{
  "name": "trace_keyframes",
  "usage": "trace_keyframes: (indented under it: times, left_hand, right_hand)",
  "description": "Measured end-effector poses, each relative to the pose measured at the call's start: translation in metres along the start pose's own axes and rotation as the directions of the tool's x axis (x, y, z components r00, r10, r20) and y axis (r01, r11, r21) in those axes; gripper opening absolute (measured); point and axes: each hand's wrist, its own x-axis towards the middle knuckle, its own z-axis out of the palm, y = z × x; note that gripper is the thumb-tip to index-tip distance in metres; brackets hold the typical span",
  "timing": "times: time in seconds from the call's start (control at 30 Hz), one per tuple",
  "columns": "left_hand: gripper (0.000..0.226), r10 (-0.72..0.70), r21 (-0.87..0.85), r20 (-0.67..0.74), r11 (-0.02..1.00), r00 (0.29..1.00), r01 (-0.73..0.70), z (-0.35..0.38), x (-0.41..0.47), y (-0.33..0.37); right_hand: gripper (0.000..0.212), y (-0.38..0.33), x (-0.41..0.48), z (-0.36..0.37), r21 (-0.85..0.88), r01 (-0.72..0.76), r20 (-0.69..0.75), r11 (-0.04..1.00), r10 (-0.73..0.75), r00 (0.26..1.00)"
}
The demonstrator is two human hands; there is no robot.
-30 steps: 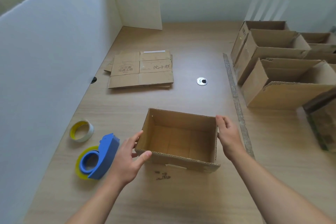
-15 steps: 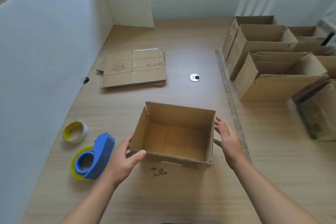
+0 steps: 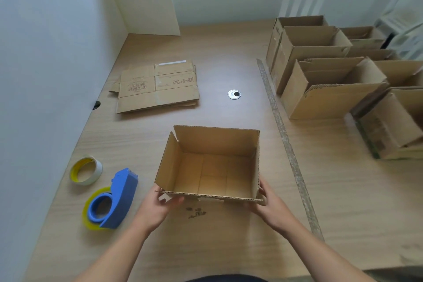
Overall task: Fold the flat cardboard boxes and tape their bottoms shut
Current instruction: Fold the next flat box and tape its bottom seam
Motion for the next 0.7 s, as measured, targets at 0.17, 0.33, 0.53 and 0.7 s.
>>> trace_keyframes:
  times: [0.17,0.33,0.53,0.7]
  left_hand:
    - [0.022,0.057,-0.015,-0.175,0.998,0.983,-0.061,0.012,0.005,0.014]
    - [0.019,0.16,0.009,-0.139,0.987,0.977,-0.16,0.021,0.0,0.029]
    - [0.02,0.216,0.026,-0.025,0.976,0.976,-0.216,0.049,-0.004,0.046]
    - [0.025,0.289,-0.004,0.091,0.957,0.953,-0.29,0.094,-0.003,0.068]
  right_hand:
    - [0.082,-0.014,-0.005,0.012,0.188,0.103,-0.195,0.977,-0.066,0.979]
    - [0.082,-0.029,-0.024,0.009,0.326,0.171,-0.339,0.93,-0.054,0.939]
    - [0.087,-0.041,-0.057,-0.017,0.279,0.224,-0.528,0.934,-0.046,0.848]
    - [0.086,-0.033,-0.081,-0.056,0.231,0.181,-0.583,0.956,-0.013,0.813]
